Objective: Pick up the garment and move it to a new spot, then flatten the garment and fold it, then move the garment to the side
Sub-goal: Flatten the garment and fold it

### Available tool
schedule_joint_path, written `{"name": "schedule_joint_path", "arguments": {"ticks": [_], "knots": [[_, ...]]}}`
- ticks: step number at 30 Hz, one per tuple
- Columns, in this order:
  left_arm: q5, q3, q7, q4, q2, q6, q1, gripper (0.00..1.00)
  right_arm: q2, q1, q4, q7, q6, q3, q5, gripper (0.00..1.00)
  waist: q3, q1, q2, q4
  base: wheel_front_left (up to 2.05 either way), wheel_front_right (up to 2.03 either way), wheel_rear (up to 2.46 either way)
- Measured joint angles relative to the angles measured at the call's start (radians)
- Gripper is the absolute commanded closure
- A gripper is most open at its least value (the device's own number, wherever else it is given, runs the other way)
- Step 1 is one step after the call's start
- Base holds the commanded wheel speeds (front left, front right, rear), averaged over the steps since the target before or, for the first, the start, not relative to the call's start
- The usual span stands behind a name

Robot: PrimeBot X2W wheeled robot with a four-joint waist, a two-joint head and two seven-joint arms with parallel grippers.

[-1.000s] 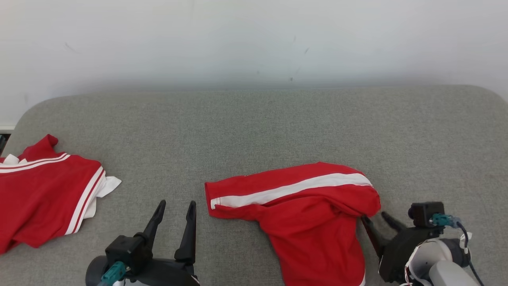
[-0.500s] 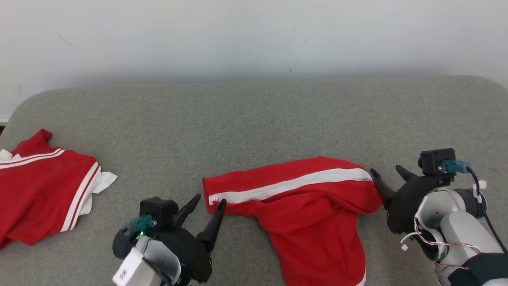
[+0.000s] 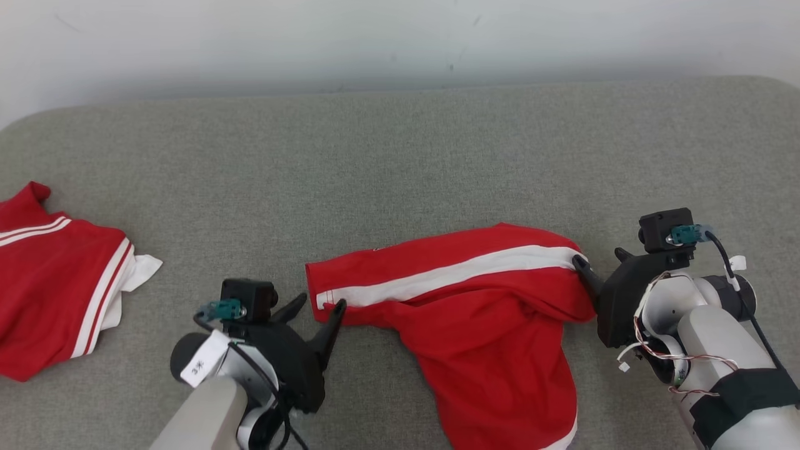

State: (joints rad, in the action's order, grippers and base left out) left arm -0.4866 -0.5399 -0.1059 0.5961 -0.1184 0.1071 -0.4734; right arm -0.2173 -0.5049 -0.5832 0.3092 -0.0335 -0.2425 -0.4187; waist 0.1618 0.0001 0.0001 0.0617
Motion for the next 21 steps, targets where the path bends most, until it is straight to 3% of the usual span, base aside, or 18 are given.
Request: {"name": "schedule_joint_path", "arguments": {"ticks": [5,6,7,8,9,10,21], "knots": [[-0.025,-0.013,-0.008,0.047,0.017,0.008,-0.055,0.0,0.006,-0.033,-0.04,0.009,0.009,-0.018,0.016,0.0,0.024,0.0,0.0,-0.003,0.0,0.0,0.0],[-0.025,-0.018,-0.009,0.06,0.019,0.009,-0.06,0.42,0.01,-0.039,-0.046,0.011,0.009,-0.021,0.017,0.0,0.026,0.0,0.0,-0.003,0.0,0.0,0.0],[-0.025,-0.023,-0.015,0.068,0.019,0.009,-0.065,0.6,0.014,-0.043,-0.052,0.015,0.009,-0.024,0.02,0.0,0.027,0.0,0.0,-0.002,0.0,0.0,0.0],[-0.026,-0.023,-0.015,0.071,0.02,0.009,-0.066,1.0,0.018,-0.045,-0.06,0.017,0.009,-0.028,0.021,0.13,0.028,0.0,0.0,-0.002,0.0,0.0,0.0],[-0.029,-0.025,-0.015,0.075,0.022,0.009,-0.066,1.0,0.02,-0.048,-0.065,0.018,0.008,-0.032,0.021,0.65,0.03,0.0,0.0,-0.002,0.0,0.0,0.0],[-0.028,-0.034,-0.017,0.079,0.023,0.01,-0.068,1.0,0.02,-0.049,-0.065,0.017,0.008,-0.033,0.022,1.0,0.031,0.0,0.0,-0.001,0.0,0.0,0.0],[0.016,-0.061,0.04,0.11,0.022,0.017,-0.113,1.0,0.026,-0.085,-0.105,-0.034,-0.008,-0.031,0.026,1.0,0.02,-0.0001,0.0,0.015,0.0,0.0,0.0]]}}
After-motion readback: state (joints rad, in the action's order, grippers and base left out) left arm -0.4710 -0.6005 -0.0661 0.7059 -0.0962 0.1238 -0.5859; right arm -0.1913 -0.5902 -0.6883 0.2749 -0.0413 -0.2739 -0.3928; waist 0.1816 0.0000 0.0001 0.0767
